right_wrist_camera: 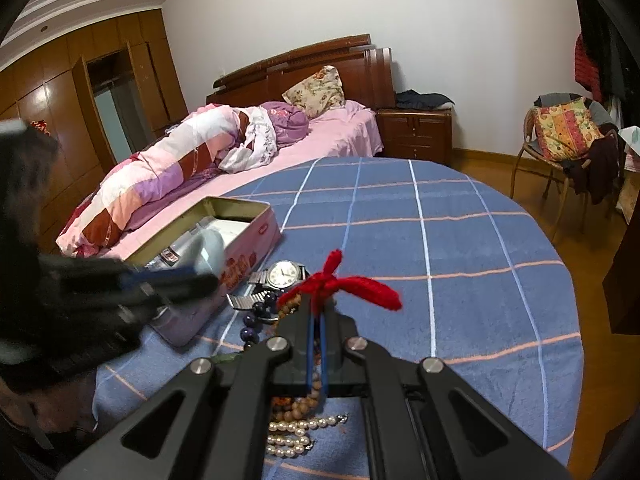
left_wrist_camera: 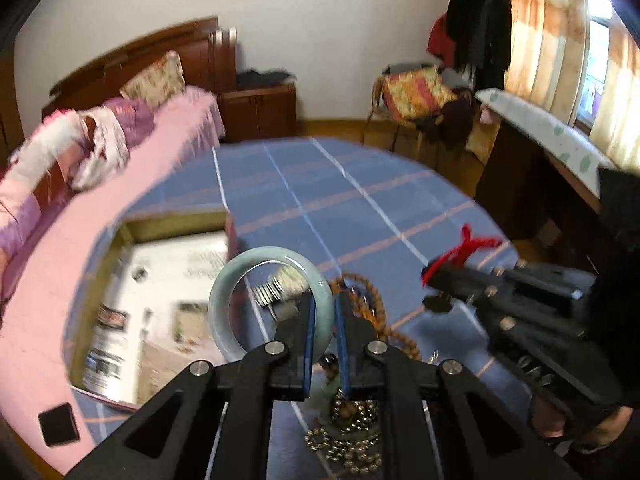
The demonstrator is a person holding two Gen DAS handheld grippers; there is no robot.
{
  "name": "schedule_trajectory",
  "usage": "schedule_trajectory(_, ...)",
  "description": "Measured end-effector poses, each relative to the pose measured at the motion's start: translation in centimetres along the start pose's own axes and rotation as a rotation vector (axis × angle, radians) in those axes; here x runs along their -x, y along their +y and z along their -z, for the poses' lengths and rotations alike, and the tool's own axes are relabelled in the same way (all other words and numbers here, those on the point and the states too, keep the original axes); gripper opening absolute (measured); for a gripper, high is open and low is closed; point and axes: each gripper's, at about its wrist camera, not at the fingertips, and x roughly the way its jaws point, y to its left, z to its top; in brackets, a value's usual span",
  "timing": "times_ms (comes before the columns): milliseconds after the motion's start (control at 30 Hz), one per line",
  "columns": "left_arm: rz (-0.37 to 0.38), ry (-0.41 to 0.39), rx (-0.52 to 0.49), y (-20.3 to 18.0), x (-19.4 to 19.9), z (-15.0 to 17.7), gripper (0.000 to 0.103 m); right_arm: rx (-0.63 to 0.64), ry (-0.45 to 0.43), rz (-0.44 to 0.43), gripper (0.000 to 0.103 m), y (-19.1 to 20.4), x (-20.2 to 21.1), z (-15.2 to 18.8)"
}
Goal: Organize jewelry
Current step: 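Carry the bangle into the tin with the left tool while the right tool drops the red string there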
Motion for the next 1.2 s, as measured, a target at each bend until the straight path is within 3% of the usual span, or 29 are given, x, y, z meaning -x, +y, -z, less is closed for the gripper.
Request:
schedule_trajectory(200,-0.065,-0.053,0.032,3.8,2.2,-1.6,0.009,0.032,-0.011,-0.035,0.005,1.4,-0.4,-1.9)
schedule_trajectory(500,-0.144,0.004,0.127,9.9,-0.4,-1.0,0.009,0.126,0.029,-0.115,0.005,6.2,-4.1,-5.0)
schedule_trajectory(800,-0.134,0.039,0.164,11.7,-2.0,-0.2,0.009,0.204,0.1,-0.147,0.005,10.1,-9.3,-6.1)
schedule_trajectory(1200,-0.125,0.09,0.18,12.8,-3.9,0.6,0.009,0.174,0.151,-0.142,0.005,10.0,-12.6,-5.4)
